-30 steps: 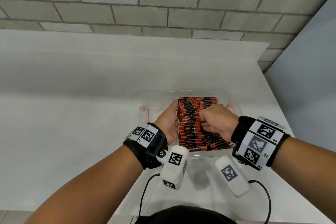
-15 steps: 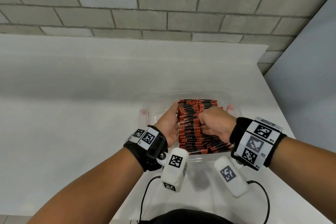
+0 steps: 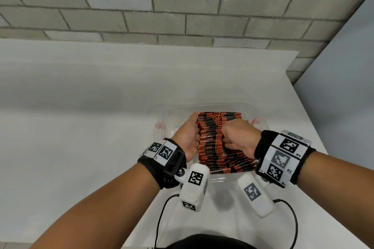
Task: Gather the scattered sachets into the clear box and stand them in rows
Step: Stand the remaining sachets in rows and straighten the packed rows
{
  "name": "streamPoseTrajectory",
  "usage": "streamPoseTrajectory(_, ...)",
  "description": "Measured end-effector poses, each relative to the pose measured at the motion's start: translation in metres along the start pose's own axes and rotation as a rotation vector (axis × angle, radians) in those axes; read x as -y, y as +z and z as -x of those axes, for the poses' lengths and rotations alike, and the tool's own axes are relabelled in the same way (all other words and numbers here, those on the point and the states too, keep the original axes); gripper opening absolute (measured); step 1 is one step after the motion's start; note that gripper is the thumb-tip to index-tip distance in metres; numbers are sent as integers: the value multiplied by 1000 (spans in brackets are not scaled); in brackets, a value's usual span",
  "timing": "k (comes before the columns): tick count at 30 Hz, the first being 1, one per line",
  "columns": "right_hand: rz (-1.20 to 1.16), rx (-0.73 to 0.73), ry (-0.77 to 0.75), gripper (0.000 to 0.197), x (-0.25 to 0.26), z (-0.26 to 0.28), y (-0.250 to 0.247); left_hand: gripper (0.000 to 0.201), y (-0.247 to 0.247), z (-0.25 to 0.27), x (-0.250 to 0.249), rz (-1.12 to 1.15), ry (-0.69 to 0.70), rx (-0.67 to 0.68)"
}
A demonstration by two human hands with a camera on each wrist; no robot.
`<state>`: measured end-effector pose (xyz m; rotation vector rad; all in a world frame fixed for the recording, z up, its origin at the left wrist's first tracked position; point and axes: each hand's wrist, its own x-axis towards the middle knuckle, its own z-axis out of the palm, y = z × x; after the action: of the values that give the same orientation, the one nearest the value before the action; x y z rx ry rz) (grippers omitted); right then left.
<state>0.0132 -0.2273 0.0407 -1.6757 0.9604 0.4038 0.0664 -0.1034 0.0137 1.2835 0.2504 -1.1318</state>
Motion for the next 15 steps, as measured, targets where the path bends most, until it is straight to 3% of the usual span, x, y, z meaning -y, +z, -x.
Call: streamPoseTrajectory(15,-23,20,-13,27,3,-4,2,63,-4,-9,-2,-5,61,-56)
